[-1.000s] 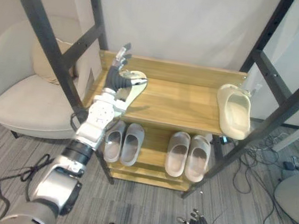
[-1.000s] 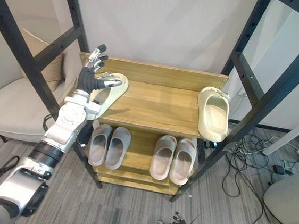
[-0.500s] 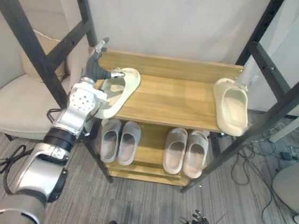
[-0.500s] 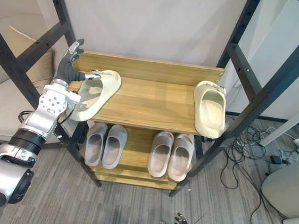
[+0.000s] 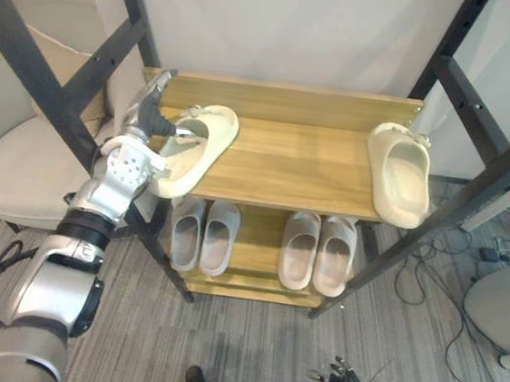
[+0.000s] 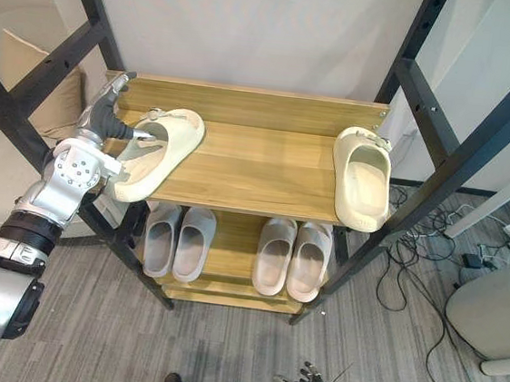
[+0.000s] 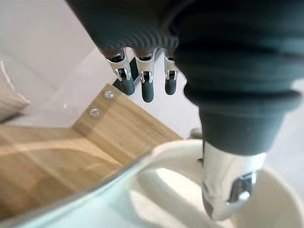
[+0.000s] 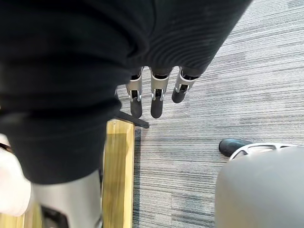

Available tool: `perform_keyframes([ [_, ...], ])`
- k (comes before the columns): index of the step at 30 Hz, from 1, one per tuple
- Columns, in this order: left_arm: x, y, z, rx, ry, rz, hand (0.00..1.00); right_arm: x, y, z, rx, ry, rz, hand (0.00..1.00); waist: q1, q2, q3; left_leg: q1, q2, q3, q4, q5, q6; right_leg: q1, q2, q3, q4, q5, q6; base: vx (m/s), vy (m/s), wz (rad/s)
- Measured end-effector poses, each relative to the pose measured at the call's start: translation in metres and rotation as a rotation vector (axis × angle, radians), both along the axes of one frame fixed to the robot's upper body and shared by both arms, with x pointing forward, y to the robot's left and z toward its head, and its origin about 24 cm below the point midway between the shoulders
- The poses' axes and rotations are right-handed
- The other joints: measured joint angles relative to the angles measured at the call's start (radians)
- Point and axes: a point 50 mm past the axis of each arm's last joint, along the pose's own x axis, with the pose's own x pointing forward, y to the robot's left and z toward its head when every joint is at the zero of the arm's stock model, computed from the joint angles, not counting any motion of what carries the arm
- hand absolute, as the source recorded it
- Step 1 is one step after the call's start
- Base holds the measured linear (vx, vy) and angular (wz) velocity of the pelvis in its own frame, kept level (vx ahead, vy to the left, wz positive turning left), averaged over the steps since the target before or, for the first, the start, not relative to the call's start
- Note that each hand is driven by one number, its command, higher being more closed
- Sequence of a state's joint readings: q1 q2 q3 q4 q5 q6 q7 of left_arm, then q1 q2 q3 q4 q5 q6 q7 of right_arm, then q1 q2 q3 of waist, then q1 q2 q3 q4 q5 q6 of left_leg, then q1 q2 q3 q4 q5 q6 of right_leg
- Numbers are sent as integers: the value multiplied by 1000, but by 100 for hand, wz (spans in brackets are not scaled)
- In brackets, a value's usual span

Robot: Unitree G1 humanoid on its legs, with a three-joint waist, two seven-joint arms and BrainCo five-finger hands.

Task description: Organize the slippers on the shoe rack

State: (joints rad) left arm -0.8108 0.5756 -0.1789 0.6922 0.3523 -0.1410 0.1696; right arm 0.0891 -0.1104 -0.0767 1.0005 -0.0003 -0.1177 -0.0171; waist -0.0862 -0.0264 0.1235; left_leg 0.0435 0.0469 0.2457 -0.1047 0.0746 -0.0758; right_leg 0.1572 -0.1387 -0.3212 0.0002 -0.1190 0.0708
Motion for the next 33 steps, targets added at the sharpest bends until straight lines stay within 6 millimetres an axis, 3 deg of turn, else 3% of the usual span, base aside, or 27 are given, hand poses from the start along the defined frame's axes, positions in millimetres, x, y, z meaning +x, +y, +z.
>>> perform_keyframes([
  [1, 1, 0, 0, 27, 6, 5, 0, 1, 0, 0, 0, -4, 1, 0, -2, 1, 1, -1, 0, 2, 0, 0, 0, -4, -1, 3, 2, 0, 0, -23, 5, -6],
  [2, 1, 0, 1, 28, 4, 5, 100, 1, 0, 1, -1, -8, 1, 0, -3, 3, 2, -4, 1, 5, 0, 0, 0, -12, -1, 7, 7, 0, 0, -33, 12, -9],
  [22, 6, -8, 5, 5, 1, -14, 100, 1, -4, 1, -5, -15, -20, 0, -28, 13, 15, -10, 3, 15, 0, 0, 0, -29, -1, 20, 15, 1, -1, -7, 3, -2],
  [29, 10, -27, 0, -78, 14, -51, 100, 1, -4, 1, -5, -14, -21, 0, -31, 16, 17, -5, 3, 15, 0, 0, 0, -25, -1, 20, 16, 4, -6, -4, 1, 0],
  [33, 13, -47, 0, -124, 10, -98, 100, 1, -6, 2, -9, -15, -29, 0, -31, 26, 24, 0, 2, 14, 0, 1, 1, -24, -3, 20, 25, 3, -6, 0, 0, 0],
])
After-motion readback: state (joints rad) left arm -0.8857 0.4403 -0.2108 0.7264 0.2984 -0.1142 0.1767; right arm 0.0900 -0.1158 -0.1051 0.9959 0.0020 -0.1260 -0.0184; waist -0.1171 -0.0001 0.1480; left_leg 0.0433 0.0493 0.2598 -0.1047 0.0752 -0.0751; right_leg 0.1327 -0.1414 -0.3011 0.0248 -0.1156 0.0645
